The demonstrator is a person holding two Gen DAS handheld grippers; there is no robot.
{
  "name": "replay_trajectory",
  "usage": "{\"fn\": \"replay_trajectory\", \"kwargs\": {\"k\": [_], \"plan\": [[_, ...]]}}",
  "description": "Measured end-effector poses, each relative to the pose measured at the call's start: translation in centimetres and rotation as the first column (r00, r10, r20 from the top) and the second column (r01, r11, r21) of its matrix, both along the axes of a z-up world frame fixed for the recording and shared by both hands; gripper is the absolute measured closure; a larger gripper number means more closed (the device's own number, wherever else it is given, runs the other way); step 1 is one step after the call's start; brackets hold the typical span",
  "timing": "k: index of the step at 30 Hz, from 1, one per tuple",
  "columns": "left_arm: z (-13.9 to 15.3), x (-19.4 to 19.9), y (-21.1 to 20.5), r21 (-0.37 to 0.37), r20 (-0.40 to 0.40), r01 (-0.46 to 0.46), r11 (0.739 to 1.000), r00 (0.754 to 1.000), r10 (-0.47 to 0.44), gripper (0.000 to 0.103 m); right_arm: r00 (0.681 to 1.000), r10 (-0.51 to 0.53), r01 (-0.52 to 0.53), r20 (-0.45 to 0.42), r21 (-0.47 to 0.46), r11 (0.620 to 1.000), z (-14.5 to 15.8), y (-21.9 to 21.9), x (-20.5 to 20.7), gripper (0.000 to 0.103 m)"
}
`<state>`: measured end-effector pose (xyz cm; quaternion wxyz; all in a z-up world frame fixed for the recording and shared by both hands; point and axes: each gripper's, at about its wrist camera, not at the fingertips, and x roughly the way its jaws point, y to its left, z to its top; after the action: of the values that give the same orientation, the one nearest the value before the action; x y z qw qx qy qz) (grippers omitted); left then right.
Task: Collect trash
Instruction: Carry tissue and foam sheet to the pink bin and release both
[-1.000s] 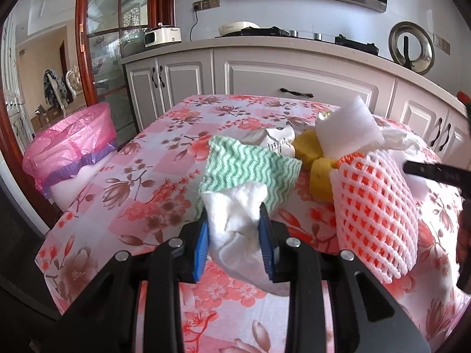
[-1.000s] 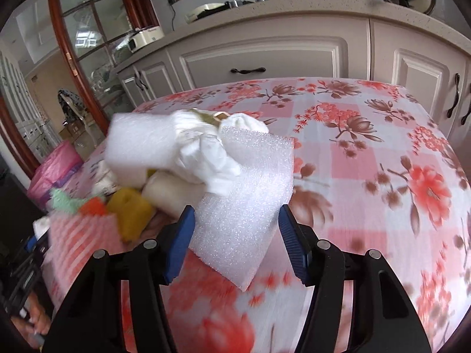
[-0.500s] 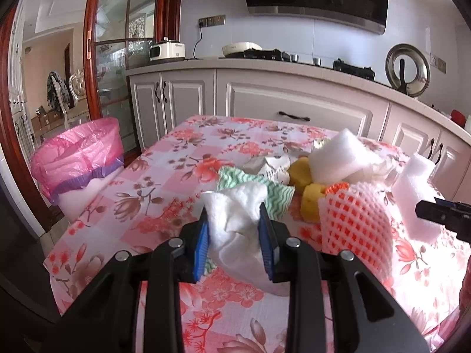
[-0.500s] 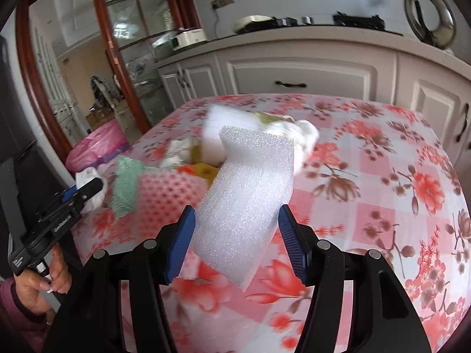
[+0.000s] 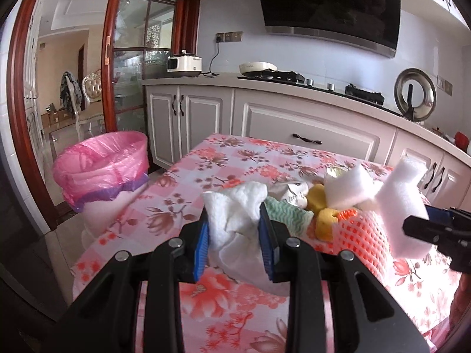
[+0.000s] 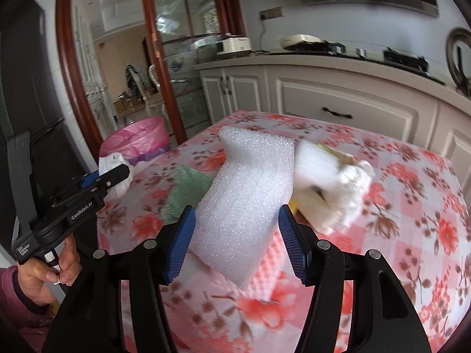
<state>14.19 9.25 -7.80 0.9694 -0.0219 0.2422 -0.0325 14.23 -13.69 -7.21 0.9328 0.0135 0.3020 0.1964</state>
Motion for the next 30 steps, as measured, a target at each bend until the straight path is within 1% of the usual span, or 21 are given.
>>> {"fn": "replay_trajectory", "kwargs": {"k": [8,14,18,25,30], "plan": [[1.1,-0.1,2.8,-0.027,-0.004,-0.038,0.999,0.999,0.037,0.073,0.994,0.102,-0.101,0.024,-0.028,0.994,0.9,5.3,2.8,0.047],[1.8,0.8,6.4,-0.034,0.005,-0.111,0.993,0.994,0.111,0.073,0.982,0.185,-0.184,0.030,-0.044,0.982,1.2,9.8,5.7,0.047],[2.2,2.2,9.3,-0.032,0.003,-0.154,0.988,0.988,0.154,0.073,0.972,0.231,-0.229,0.033,-0.054,0.972,1.5,12.6,7.8,0.047],[2.7,5.5,14.9,0.015,-0.011,-0.223,0.975,0.975,0.223,0.073,0.955,0.295,-0.295,0.023,-0.021,0.955,2.5,17.8,13.3,0.047],[3.0,8.6,19.2,0.045,-0.016,-0.277,0.960,0.960,0.278,0.073,0.937,0.349,-0.347,0.031,-0.037,0.937,2.9,22.4,16.5,0.047]]}}
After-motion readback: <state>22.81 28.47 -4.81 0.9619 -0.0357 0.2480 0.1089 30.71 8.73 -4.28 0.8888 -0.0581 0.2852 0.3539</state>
